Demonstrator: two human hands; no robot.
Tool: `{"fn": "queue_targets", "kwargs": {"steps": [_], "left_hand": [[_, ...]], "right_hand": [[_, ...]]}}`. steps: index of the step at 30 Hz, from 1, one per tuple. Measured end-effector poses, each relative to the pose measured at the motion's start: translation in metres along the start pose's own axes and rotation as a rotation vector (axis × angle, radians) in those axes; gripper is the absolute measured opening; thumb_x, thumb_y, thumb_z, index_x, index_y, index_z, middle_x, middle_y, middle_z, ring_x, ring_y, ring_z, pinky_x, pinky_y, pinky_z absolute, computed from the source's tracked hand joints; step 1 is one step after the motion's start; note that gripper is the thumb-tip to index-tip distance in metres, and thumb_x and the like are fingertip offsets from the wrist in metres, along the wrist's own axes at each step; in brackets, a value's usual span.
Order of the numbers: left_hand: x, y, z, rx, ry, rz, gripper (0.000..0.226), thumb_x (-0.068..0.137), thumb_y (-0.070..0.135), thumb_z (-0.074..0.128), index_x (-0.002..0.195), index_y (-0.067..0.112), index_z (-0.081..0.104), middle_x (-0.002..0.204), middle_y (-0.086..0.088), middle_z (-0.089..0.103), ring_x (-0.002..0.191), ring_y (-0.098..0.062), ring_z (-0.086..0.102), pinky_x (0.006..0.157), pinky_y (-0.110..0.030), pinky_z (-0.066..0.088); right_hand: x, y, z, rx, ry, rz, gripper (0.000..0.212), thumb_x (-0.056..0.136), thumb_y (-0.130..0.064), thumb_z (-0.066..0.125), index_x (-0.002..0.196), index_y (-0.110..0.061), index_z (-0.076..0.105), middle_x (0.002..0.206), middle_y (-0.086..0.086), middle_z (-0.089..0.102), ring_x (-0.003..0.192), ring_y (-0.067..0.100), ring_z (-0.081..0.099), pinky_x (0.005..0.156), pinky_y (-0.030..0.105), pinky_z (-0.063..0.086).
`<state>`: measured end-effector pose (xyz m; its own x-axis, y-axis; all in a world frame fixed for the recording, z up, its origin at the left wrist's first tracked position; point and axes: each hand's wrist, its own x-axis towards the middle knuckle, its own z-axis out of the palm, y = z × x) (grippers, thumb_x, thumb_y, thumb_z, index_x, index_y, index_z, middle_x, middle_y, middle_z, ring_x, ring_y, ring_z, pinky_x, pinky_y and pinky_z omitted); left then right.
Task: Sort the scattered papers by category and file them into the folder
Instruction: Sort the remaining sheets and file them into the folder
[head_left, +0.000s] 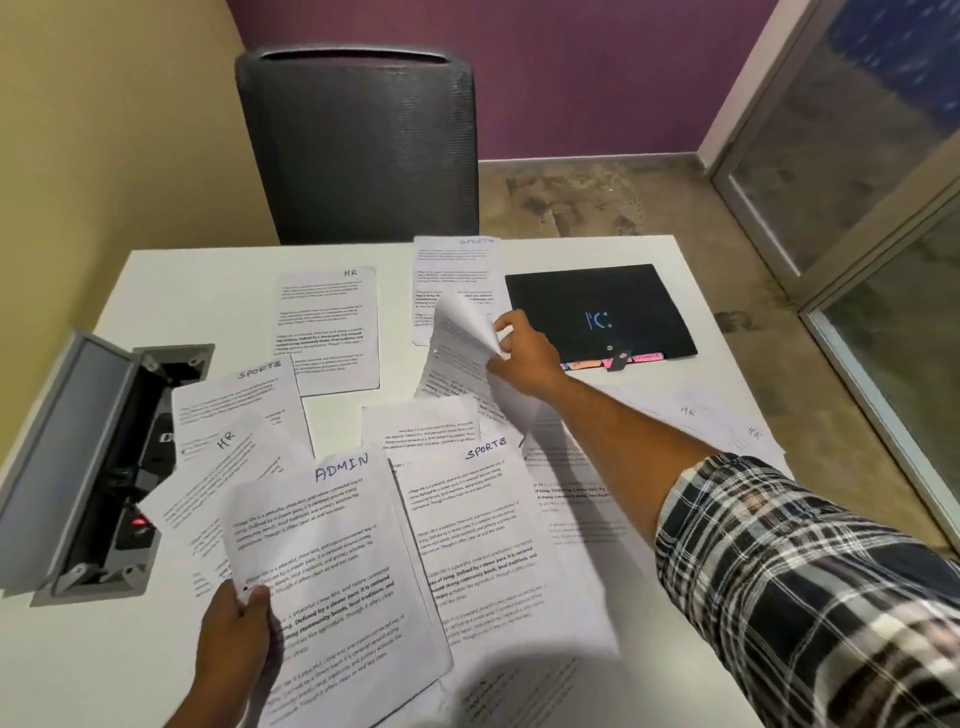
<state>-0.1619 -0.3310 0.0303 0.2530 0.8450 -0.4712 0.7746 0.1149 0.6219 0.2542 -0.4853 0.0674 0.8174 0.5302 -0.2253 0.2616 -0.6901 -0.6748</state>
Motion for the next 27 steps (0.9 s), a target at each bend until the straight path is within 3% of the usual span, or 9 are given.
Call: {"fn": "queue_targets", "kwargs": {"steps": [3,7,9,13,15,17,20,23,27], "left_hand": [[0.004,0.002,-0.006,-0.034,-0.028,0.022,0.012,0.1,0.011,0.05,0.102,0.001,0.056,0.086,-0.021,0.062,0.081,-0.036,0.058,0.074,-0.045,0.044],[0.005,0.021,-0.024,-0.08,-0.045,0.12,0.01,0.1,0.01,0.05,0.105,0.003,0.056,0.09,-0.018,0.061,0.086,-0.036,0.057,0.074,-0.043,0.042],[0.009,0.032,-0.035,-0.097,-0.061,0.166,0.012,0.099,0.011,0.052,0.111,0.006,0.054,0.096,-0.018,0.063,0.091,-0.037,0.059,0.079,-0.044,0.045],[0.016,0.059,-0.061,-0.115,-0.076,0.375,0.046,0.098,0.011,0.056,0.128,0.039,0.036,0.113,-0.009,0.065,0.092,-0.034,0.063,0.088,-0.051,0.05],[0.011,0.078,-0.072,-0.121,-0.11,0.499,0.062,0.099,0.008,0.053,0.142,0.044,0.027,0.114,0.002,0.061,0.086,-0.03,0.061,0.08,-0.046,0.049],[0.009,0.091,-0.079,-0.102,-0.118,0.641,0.061,0.099,0.005,0.05,0.147,0.038,0.029,0.124,0.009,0.056,0.084,-0.031,0.063,0.072,-0.04,0.048],[0.016,0.095,-0.084,-0.102,-0.158,0.815,0.047,0.098,-0.006,0.047,0.13,0.028,0.052,0.13,0.008,0.061,0.112,-0.019,0.062,0.088,-0.034,0.047],[0.02,0.096,-0.089,-0.129,-0.21,0.823,0.043,0.097,-0.007,0.047,0.102,0.03,0.067,0.11,0.009,0.071,0.108,-0.012,0.065,0.092,-0.021,0.048],[0.005,0.102,-0.102,-0.241,-0.294,0.717,0.051,0.096,-0.003,0.051,0.087,0.042,0.074,0.102,0.012,0.072,0.1,-0.005,0.066,0.091,-0.028,0.051]], "right_hand": [[-0.019,-0.024,-0.032,0.066,0.065,-0.037,0.05,0.081,-0.014,0.078,0.119,-0.026,0.048,0.093,-0.005,0.059,0.089,0.02,0.066,0.075,0.037,0.059],[-0.057,-0.06,-0.071,0.162,0.106,-0.071,0.049,0.083,-0.015,0.08,0.122,-0.024,0.051,0.108,0.0,0.063,0.099,0.017,0.064,0.076,0.028,0.054],[-0.077,-0.075,-0.091,0.2,0.095,-0.092,0.053,0.08,-0.017,0.083,0.121,-0.026,0.051,0.112,0.0,0.063,0.1,0.015,0.063,0.08,0.03,0.056],[-0.126,-0.113,-0.127,0.279,-0.045,-0.126,0.06,0.074,-0.015,0.089,0.123,-0.023,0.056,0.114,-0.006,0.066,0.103,0.014,0.066,0.081,0.025,0.06],[-0.147,-0.132,-0.139,0.274,-0.154,-0.145,0.055,0.073,-0.008,0.089,0.119,-0.02,0.061,0.112,-0.003,0.071,0.104,0.018,0.07,0.084,0.029,0.061],[-0.162,-0.15,-0.142,0.267,-0.291,-0.15,0.052,0.073,0.0,0.087,0.117,-0.015,0.064,0.112,-0.001,0.075,0.104,0.019,0.072,0.086,0.037,0.062],[-0.175,-0.173,-0.131,0.279,-0.479,-0.14,0.059,0.073,0.005,0.085,0.125,-0.007,0.06,0.118,0.011,0.074,0.108,0.031,0.072,0.087,0.048,0.061],[-0.182,-0.193,-0.103,0.219,-0.588,-0.149,0.059,0.074,0.002,0.086,0.125,-0.008,0.06,0.119,0.014,0.073,0.109,0.036,0.071,0.092,0.056,0.058],[-0.192,-0.214,-0.065,0.125,-0.636,-0.135,0.057,0.075,-0.005,0.087,0.124,-0.011,0.06,0.117,0.011,0.074,0.106,0.032,0.072,0.09,0.052,0.06]]}}
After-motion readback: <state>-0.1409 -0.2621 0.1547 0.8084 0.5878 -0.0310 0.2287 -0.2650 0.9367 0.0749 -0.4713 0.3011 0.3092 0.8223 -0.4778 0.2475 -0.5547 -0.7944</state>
